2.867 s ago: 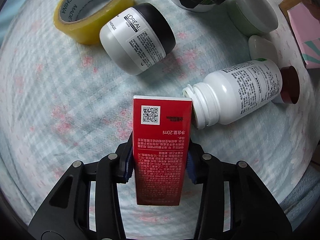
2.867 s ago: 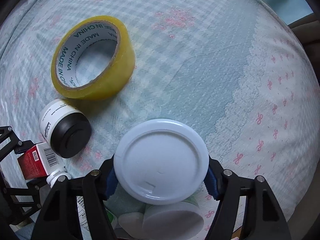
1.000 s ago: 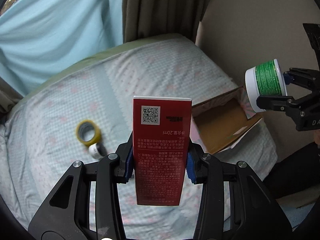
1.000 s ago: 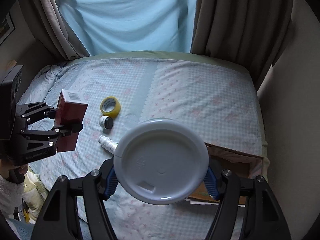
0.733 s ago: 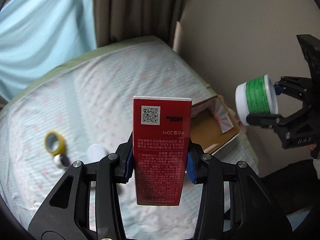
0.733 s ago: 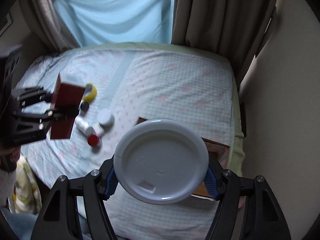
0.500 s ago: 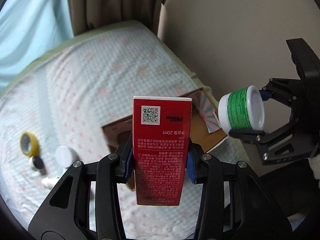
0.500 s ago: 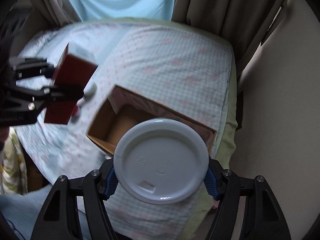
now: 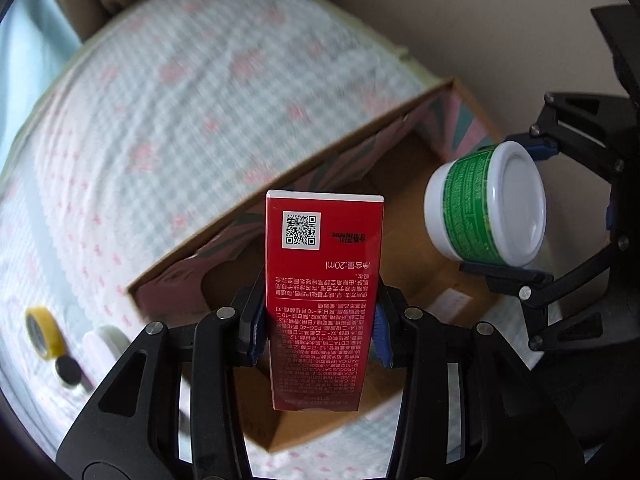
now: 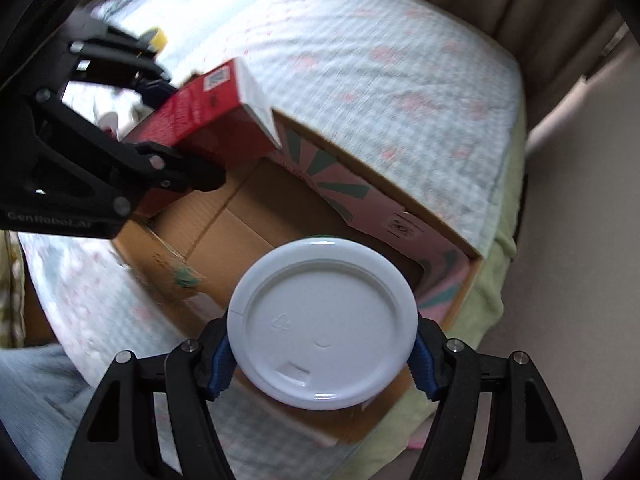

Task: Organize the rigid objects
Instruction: 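Drop the red box into the cardboard box while the right tool drops the green-banded jar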

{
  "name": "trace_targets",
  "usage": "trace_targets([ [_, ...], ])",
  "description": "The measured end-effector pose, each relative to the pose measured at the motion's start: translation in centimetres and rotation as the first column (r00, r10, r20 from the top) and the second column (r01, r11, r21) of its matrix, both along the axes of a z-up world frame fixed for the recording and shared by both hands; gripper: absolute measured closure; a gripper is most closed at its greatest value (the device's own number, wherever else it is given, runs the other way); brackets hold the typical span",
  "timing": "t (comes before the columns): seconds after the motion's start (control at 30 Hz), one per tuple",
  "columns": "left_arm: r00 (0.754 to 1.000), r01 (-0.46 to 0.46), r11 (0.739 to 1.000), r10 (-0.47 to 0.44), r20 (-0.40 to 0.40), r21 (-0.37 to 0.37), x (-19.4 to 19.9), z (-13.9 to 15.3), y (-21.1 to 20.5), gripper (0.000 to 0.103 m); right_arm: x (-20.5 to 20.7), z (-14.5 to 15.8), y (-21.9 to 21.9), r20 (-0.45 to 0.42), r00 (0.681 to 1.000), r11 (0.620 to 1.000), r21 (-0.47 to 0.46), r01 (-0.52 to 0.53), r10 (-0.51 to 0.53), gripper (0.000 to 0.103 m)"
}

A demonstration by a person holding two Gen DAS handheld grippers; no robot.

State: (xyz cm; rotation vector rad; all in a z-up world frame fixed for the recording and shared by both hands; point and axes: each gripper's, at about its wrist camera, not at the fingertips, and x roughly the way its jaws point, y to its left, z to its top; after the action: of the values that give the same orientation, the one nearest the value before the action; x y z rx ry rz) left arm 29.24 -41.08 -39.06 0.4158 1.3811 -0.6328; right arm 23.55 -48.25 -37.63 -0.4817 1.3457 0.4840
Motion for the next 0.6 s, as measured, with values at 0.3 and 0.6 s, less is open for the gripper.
trace_targets([
  [0.3, 0.992, 0.030, 0.999, -0.024, -0.127, 0.044, 0.9, -6.9, -0.5, 0.065, -0.2, -5.5, 0.8, -0.048, 0.994, 0.994, -0.027, -0.104, 0.102, 0.037],
  [0.6, 0.991, 0.068, 0.995, -0.060, -0.116, 0.070, 1.0, -7.4, -1.0, 0.065, 1.2, -6.1, 0.1, -0.076, 0.995, 0.998, 0.000, -0.057, 0.056, 0.037],
])
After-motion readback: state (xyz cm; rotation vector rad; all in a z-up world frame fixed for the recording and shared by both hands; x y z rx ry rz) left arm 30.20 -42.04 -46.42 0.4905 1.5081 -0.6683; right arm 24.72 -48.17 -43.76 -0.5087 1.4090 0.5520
